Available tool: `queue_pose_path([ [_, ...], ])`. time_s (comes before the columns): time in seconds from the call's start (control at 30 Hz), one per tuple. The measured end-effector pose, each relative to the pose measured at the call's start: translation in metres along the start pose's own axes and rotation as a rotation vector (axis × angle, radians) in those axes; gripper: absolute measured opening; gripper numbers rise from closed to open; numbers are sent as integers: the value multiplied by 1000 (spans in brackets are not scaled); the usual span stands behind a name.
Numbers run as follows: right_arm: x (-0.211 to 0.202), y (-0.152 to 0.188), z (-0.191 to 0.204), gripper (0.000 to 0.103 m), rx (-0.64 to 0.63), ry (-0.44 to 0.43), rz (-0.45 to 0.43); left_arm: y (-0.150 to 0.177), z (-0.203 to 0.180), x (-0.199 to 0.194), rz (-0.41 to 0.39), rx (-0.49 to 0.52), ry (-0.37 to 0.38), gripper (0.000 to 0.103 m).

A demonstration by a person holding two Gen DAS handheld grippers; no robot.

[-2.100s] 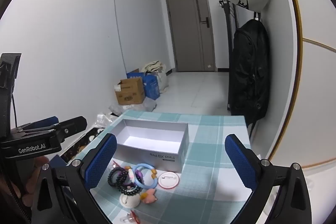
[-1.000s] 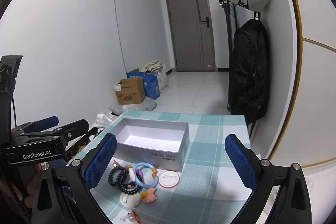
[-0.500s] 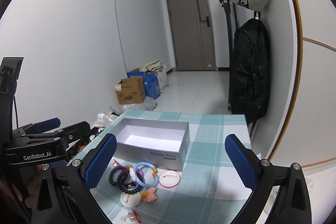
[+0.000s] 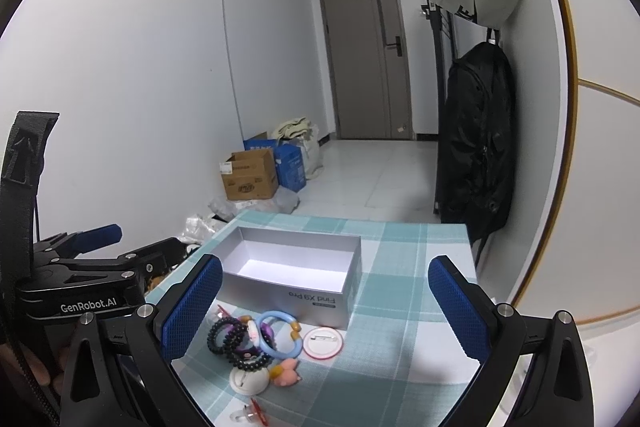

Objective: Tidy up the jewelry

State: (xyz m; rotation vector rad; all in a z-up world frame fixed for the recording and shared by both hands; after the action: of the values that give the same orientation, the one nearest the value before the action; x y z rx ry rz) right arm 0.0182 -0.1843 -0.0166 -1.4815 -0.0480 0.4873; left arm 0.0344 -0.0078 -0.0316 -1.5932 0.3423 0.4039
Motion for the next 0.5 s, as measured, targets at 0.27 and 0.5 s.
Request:
queue_pose_path([
  [0.27,0,0,0,103,1,-1,2,1,2,2,14,-9,2,102],
  [0.5,-1,-1,1,103,-4,4,-8,2,1,2,16,1,3,102],
])
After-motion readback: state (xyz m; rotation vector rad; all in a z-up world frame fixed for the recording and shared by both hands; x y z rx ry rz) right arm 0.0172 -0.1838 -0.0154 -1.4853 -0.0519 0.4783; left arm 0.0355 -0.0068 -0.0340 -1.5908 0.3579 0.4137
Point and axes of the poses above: each gripper's, at about its wrist camera, not at the fingertips, and x roughly the way its jaws point, z to its left, y to its underside, the point moved 4 cm from there along x, roughly the way its jaws point, and after that the axes turned 8 degrees about -z, right-handed, at the moved point
